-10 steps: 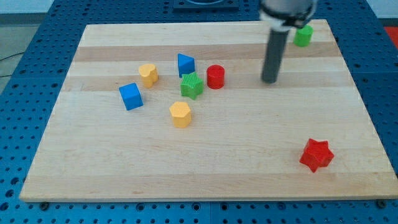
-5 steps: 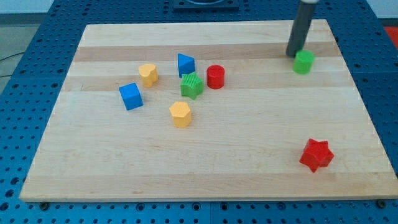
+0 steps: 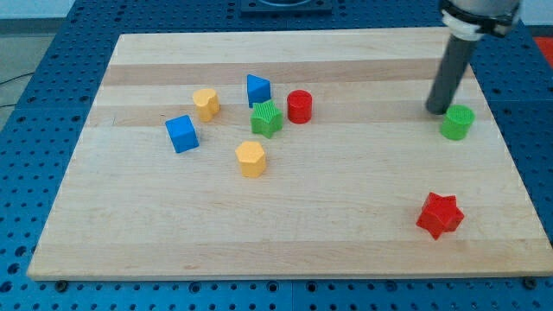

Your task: Keep green circle on right side of yellow hexagon

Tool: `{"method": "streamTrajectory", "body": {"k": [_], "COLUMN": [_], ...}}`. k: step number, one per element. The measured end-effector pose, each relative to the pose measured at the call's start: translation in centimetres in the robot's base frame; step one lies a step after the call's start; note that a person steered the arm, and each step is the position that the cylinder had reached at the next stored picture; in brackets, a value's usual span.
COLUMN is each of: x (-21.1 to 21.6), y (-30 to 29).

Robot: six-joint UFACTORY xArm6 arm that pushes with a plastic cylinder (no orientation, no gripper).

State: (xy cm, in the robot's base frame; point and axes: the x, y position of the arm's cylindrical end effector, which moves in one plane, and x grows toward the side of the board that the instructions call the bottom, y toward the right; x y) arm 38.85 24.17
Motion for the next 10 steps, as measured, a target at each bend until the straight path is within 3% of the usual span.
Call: {"method": "streamTrajectory", "body": {"k": [3,4,5,6,7,10], "x": [9.3,10.3,4.0,3.6,3.8,2.3], "y": [4.6,1.2,-5.0,-8.4,-7.7,-26.0]}}
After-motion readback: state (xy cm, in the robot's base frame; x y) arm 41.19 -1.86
